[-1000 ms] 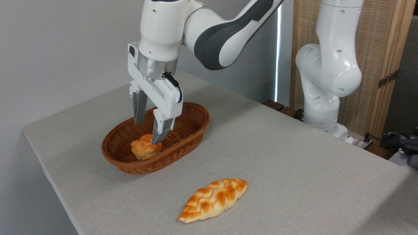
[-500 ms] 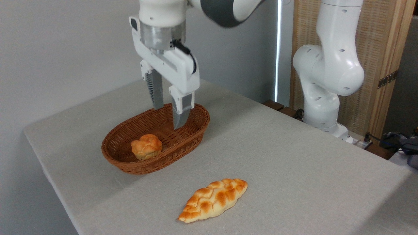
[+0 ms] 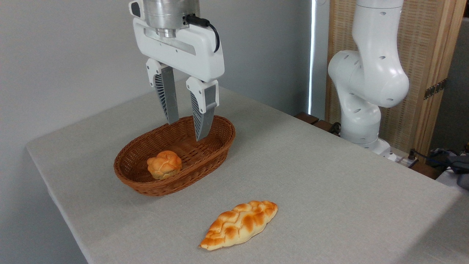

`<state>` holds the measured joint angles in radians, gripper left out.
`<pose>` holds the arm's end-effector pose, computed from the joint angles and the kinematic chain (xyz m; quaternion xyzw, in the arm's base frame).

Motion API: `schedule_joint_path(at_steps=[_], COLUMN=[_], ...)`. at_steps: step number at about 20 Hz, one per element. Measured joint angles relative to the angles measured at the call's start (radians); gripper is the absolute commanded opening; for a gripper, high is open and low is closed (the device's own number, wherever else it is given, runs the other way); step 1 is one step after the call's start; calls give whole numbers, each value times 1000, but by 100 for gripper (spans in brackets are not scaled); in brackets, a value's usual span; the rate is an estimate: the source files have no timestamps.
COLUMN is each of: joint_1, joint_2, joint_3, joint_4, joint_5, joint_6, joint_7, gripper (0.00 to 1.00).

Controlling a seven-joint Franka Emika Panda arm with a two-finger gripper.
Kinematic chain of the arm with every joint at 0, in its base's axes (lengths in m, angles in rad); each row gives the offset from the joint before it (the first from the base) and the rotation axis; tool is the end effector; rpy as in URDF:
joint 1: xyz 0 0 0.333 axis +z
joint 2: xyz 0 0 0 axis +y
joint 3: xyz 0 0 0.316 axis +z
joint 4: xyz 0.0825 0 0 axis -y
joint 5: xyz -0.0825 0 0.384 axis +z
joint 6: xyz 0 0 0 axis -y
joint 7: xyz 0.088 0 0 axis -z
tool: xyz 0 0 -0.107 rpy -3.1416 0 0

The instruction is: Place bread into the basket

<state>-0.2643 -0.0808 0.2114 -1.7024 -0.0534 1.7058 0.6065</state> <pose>0.5408 -0.0292 0.6175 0.9456 -0.3209 0.0492 0.0225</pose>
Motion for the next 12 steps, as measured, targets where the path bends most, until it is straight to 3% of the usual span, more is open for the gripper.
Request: schedule_joint_path(at_steps=[4,9,12], joint_1=[-1,-1,51], joint_2=[13,19,19], joint_3=[-22,-55,-95], joint_4=[37,53,65], joint_5=[13,18,18], joint_6=[-31,-43,-53], joint_7=[-64,-69,-69], gripper=[100,100,100])
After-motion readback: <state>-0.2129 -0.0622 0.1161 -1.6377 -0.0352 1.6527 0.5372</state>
